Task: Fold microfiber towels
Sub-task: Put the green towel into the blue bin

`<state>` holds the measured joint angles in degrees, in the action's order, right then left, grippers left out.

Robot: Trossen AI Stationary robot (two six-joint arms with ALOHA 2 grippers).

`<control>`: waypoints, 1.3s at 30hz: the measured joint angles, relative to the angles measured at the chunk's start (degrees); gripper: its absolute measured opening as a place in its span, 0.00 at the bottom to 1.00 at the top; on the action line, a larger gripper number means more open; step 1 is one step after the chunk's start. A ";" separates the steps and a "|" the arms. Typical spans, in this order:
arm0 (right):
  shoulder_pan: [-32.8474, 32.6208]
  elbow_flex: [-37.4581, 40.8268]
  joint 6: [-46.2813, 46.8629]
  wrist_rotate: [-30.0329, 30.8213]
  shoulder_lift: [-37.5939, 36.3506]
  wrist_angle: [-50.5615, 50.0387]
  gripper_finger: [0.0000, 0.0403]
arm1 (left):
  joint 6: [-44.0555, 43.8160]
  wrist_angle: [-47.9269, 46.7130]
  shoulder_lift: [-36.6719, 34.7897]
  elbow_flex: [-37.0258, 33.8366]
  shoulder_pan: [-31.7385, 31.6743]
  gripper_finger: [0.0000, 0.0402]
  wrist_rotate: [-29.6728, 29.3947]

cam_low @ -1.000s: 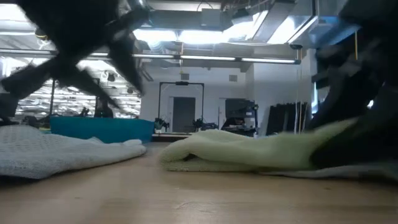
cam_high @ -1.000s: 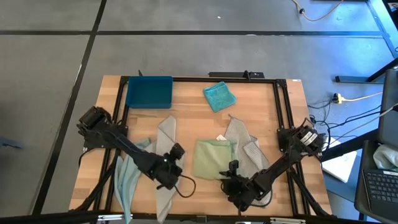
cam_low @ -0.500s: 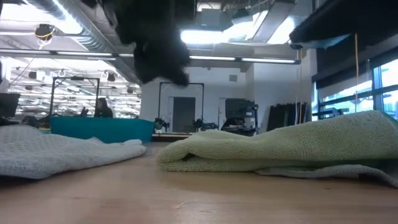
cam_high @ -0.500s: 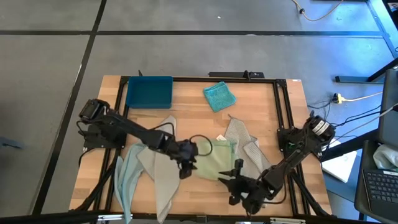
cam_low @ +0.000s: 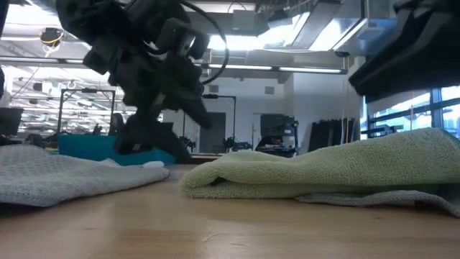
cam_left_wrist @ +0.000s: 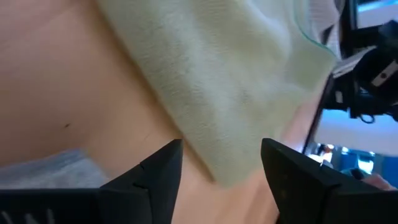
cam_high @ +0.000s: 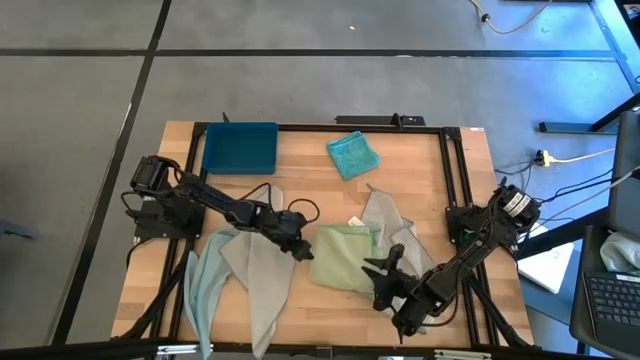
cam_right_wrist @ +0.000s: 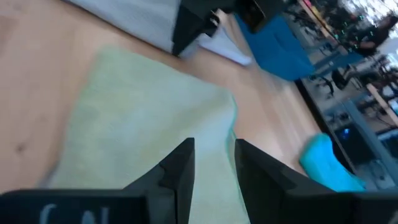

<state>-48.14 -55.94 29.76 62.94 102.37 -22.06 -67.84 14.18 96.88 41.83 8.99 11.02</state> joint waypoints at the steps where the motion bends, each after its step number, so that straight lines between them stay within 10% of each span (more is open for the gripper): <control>1: 0.00 0.36 0.24 0.23 0.00 -0.07 0.29 | 0.17 -1.06 0.00 -0.04 0.01 0.53 -1.03; 31: -8.62 1.00 5.86 6.17 -0.07 5.88 0.29 | -3.42 5.34 16.00 11.93 2.96 0.53 -6.44; 39: -8.77 1.00 6.25 6.47 -0.07 6.37 0.29 | 4.01 4.10 16.19 13.57 2.84 0.34 -8.39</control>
<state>-56.92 -54.94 36.01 69.41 102.30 -15.69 -63.83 18.28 113.08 55.40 11.84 2.63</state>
